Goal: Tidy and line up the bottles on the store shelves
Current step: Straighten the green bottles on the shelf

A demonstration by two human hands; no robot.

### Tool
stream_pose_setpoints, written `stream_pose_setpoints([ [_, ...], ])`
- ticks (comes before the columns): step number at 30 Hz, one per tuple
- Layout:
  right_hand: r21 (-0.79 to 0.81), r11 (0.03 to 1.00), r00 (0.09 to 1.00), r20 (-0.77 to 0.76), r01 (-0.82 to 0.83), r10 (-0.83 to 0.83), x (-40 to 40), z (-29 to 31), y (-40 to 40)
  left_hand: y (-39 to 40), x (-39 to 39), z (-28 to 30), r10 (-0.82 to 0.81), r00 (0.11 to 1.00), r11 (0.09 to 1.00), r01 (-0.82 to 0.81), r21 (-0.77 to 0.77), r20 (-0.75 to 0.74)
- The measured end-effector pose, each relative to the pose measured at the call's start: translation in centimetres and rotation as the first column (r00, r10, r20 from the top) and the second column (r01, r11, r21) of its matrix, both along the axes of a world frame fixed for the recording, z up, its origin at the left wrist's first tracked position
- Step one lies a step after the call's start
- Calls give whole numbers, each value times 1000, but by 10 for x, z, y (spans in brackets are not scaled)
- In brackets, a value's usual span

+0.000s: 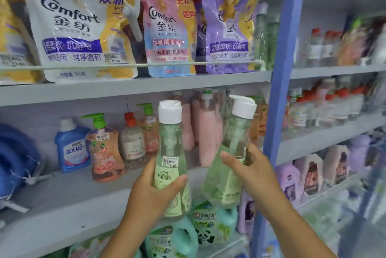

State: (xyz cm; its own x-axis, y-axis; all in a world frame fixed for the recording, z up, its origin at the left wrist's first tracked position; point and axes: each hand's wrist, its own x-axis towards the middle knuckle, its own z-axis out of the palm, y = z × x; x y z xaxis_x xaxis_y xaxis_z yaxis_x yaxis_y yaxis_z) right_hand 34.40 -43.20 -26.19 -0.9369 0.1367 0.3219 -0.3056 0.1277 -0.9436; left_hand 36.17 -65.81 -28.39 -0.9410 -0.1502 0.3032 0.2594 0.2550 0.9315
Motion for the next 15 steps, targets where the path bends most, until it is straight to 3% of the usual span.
stream_pose_setpoints([
  [9, -26, 996, 991, -107, -85, 82, 8, 50, 195, 189, 10, 79, -39, 987, 997, 48, 55, -159],
  [15, 72, 996, 979, -189, -59, 72, -17, 109, 331, 329, -22, 132, -67, 958, 983, 112, 148, -277],
])
